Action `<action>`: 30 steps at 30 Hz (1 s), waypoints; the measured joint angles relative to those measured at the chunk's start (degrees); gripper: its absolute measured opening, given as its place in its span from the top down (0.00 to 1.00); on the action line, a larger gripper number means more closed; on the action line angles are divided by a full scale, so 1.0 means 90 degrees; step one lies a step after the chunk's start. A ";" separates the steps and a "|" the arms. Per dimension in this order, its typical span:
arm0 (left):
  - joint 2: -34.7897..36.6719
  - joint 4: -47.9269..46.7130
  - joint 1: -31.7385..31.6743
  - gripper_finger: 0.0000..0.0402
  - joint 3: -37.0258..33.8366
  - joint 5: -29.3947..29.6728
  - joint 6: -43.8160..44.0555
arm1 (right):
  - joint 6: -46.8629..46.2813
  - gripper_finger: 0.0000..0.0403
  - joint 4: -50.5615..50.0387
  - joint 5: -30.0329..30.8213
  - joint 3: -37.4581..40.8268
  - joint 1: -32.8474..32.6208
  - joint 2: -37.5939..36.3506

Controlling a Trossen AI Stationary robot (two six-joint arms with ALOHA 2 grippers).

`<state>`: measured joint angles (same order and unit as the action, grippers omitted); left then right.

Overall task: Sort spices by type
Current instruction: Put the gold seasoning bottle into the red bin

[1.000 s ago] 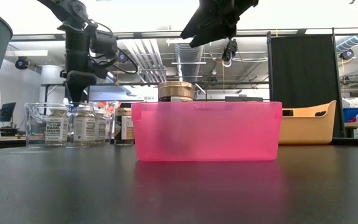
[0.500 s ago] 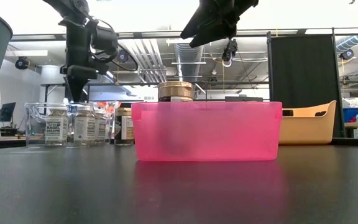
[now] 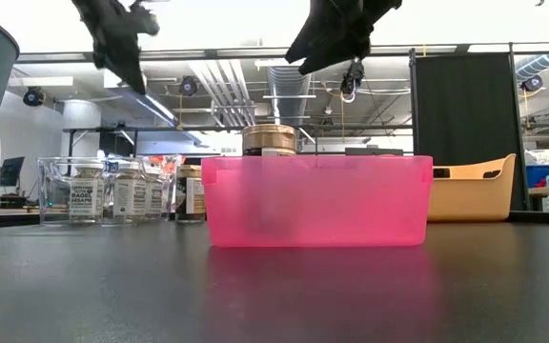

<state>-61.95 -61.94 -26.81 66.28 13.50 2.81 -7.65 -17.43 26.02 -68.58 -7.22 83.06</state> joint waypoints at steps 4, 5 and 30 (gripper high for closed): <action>0.0624 0.0401 0.1259 1.00 -0.0185 0.0156 0.0572 | -0.0550 0.32 -0.0525 0.0129 -0.0127 -0.0006 -0.0080; 0.0724 0.0479 0.1604 1.00 -0.0209 0.0342 0.0734 | -0.0679 0.32 -0.0706 0.0134 -0.0151 -0.0030 -0.0094; 0.0562 0.0619 0.5809 1.00 -0.0548 0.3728 0.2416 | -0.1762 0.43 -0.2948 0.0096 -0.1755 -0.0700 -0.0067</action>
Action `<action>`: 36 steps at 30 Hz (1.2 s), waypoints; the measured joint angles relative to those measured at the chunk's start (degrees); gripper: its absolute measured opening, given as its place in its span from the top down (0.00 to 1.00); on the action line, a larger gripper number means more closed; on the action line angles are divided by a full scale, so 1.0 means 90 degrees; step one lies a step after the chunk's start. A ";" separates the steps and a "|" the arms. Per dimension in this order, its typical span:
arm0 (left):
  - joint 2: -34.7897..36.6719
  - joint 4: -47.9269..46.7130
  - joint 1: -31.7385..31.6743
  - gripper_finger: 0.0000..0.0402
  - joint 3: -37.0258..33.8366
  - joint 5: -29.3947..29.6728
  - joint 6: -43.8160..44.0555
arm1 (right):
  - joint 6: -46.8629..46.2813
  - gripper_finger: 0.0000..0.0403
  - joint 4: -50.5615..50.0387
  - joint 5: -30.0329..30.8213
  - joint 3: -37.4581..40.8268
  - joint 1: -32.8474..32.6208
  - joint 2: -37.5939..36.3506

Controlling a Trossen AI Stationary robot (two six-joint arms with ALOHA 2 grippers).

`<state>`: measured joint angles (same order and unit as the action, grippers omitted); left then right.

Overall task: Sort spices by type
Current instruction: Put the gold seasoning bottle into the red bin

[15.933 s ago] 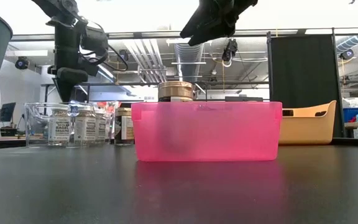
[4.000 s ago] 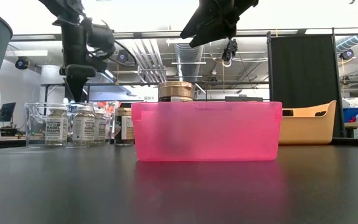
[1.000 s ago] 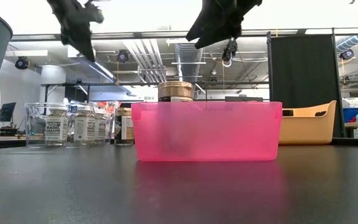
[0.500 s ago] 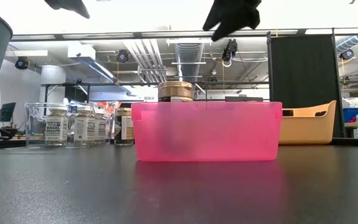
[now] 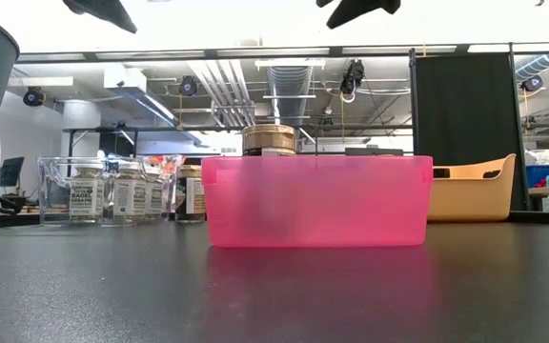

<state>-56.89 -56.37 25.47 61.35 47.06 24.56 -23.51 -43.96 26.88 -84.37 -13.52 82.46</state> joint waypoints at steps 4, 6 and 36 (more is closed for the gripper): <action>-0.0184 0.0072 -0.0005 1.00 -0.0006 0.0116 -0.0017 | -0.0819 0.44 -0.0956 -0.0018 -0.0149 -0.0361 0.0000; -0.0300 0.0292 -0.0013 1.00 -0.0006 0.0348 -0.0054 | -0.1246 0.45 -0.1421 -0.0032 -0.0156 -0.0559 0.0000; -0.3656 -0.0037 -0.7026 0.40 0.2532 -0.5169 -0.5630 | -0.1212 0.25 -0.2851 0.1757 0.0102 -0.0750 -0.1002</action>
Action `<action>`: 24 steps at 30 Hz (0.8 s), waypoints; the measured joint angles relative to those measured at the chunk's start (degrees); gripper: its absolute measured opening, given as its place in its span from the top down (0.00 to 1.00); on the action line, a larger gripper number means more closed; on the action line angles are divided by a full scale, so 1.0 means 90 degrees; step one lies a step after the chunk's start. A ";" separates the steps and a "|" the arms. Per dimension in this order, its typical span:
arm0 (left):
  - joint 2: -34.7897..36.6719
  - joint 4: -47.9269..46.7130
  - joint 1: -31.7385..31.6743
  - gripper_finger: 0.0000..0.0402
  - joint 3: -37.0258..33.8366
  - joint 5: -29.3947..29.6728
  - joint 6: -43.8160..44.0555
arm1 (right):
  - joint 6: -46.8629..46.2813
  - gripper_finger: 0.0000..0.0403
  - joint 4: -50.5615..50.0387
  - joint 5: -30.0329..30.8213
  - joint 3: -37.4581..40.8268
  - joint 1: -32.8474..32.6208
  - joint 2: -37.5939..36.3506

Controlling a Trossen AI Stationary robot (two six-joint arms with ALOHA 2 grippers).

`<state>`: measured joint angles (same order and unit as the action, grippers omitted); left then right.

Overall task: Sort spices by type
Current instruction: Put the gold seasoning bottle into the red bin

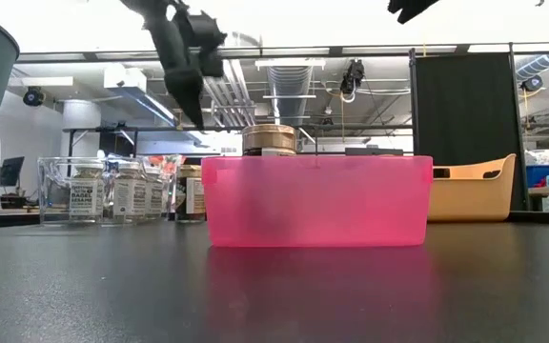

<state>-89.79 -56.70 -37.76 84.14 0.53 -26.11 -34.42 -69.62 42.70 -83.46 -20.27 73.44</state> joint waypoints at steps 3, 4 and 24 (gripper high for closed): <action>-0.0577 -0.0225 -0.0331 0.31 0.0413 -0.0001 -0.0014 | 0.0231 0.23 0.0007 0.0000 0.0007 0.0257 -0.0061; -0.0734 -0.0307 -0.0419 0.29 0.0550 -0.0006 -0.0013 | 0.0292 0.22 0.0009 -0.0002 0.0008 0.0322 -0.0070; -0.1912 -0.1809 -0.0695 0.24 0.1836 0.0037 0.0300 | 0.0647 0.20 0.0197 -0.0265 0.0012 0.0592 -0.0069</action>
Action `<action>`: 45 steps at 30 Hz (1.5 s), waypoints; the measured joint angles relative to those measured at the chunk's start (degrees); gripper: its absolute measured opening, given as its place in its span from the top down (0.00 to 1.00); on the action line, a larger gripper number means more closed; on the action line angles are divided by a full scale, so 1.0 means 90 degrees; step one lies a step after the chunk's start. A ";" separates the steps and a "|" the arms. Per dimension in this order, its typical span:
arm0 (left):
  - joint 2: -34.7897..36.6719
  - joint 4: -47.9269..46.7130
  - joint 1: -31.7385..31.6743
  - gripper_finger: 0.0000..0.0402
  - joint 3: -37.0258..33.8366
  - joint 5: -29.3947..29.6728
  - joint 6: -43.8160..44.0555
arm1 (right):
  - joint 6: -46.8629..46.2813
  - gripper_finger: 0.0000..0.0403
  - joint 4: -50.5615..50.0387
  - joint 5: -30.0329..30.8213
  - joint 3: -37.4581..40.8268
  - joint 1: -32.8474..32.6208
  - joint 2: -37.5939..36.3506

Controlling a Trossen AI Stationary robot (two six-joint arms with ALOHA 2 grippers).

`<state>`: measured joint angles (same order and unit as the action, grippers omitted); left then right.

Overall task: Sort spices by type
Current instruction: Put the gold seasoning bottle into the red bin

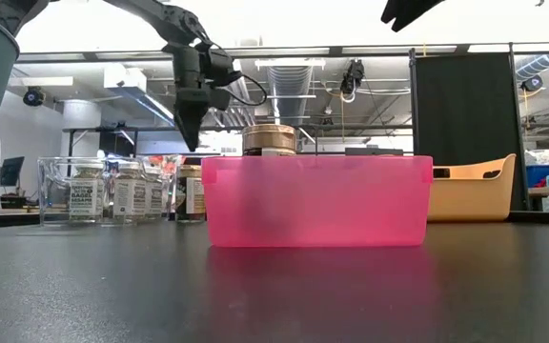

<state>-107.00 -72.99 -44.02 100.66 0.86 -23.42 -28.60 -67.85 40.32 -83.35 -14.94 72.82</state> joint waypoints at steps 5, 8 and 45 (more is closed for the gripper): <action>0.0000 -0.0103 -0.0016 0.24 -0.0348 -0.0200 -0.0931 | 0.0000 0.19 -0.0003 -0.0032 0.0000 0.0000 0.0000; 0.0000 0.0004 -0.0013 0.24 -0.0565 -0.0024 -0.1161 | 0.0009 0.17 -0.0003 -0.0046 0.0000 -0.0002 0.0000; 0.0054 0.1007 -0.0035 0.24 -0.1122 -0.0044 -0.1885 | 0.0197 0.16 0.0027 -0.0036 0.0000 -0.0002 0.0000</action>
<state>-106.52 -63.92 -44.34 90.56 0.47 -40.38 -26.82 -67.61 39.99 -83.35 -14.96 72.82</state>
